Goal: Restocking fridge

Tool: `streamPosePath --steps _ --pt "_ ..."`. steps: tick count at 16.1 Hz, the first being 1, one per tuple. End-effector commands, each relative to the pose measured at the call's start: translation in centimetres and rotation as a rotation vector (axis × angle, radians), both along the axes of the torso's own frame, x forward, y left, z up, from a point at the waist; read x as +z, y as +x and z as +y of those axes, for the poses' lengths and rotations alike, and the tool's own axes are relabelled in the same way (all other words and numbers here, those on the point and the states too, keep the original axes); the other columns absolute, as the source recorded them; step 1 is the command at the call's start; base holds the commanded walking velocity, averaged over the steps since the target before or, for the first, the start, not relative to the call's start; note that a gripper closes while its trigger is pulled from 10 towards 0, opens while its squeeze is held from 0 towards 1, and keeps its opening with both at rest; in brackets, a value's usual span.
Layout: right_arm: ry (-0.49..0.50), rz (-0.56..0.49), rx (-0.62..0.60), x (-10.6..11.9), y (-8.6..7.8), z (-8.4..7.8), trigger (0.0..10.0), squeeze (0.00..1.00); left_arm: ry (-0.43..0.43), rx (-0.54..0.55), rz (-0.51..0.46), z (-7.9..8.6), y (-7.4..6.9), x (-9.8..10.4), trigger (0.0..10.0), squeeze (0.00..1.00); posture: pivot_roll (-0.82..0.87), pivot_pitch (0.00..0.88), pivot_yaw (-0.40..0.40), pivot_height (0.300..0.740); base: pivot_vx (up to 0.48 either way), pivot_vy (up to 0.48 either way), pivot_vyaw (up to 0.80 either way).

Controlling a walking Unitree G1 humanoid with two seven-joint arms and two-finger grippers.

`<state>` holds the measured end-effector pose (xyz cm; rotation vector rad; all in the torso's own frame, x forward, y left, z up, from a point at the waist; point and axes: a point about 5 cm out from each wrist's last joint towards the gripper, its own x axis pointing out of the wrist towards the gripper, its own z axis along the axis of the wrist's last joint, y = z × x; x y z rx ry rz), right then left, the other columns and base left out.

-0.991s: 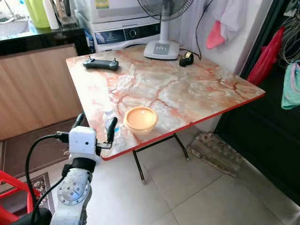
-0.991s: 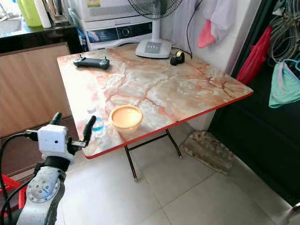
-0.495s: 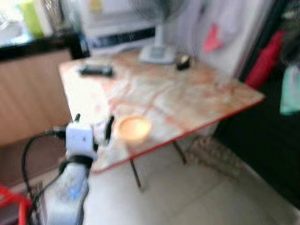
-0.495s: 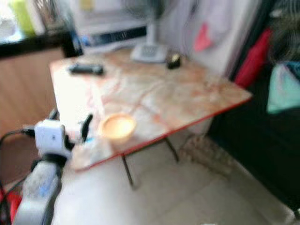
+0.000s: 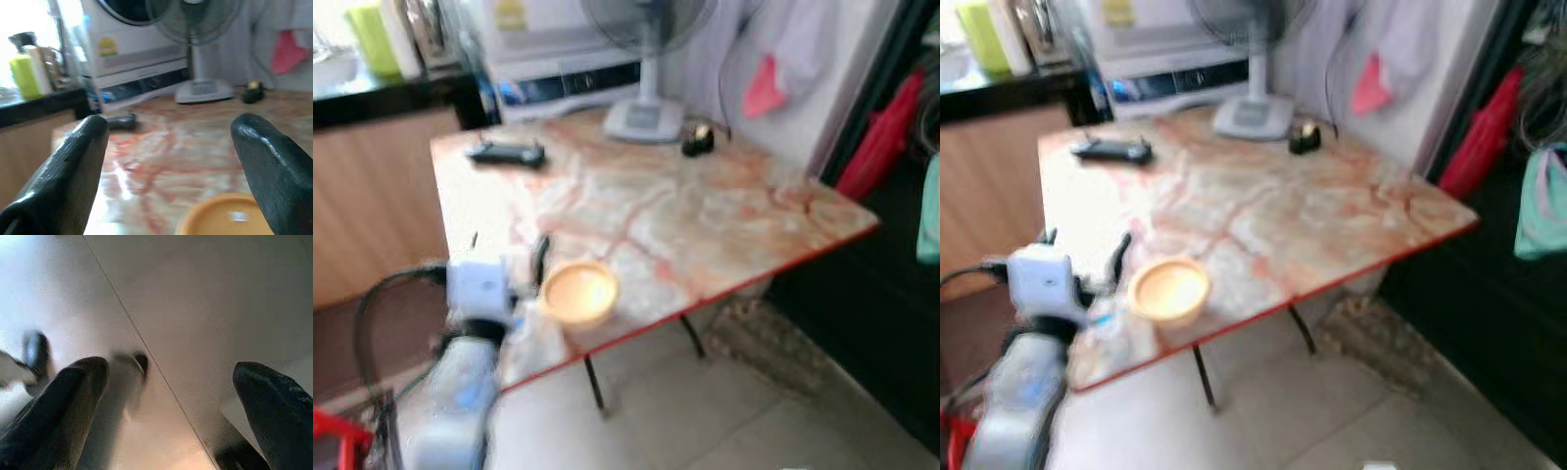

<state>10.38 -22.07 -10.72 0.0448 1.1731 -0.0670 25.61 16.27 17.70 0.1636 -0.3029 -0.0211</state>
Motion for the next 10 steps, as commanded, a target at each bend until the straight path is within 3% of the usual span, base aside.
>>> streamPosePath --steps 1,7,10 --pt "0.008 0.001 0.000 0.0 0.1 0.2 10.0 0.00 0.012 0.030 -0.010 0.7 -0.3 0.4 10.0 0.00 0.19 0.000 -0.043 0.740 0.000 0.000 0.00" --pt "0.006 0.002 0.004 0.0 0.1 0.2 10.0 0.00 0.021 0.049 -0.014 0.8 -0.4 0.5 10.0 0.00 0.19 0.000 -0.051 0.740 0.000 0.000 0.00" --pt "0.007 0.001 0.009 0.0 0.2 0.3 10.0 0.00 -0.037 0.113 0.006 2.1 -0.2 1.1 10.0 0.00 0.20 0.000 -0.053 0.740 0.000 0.000 0.00"
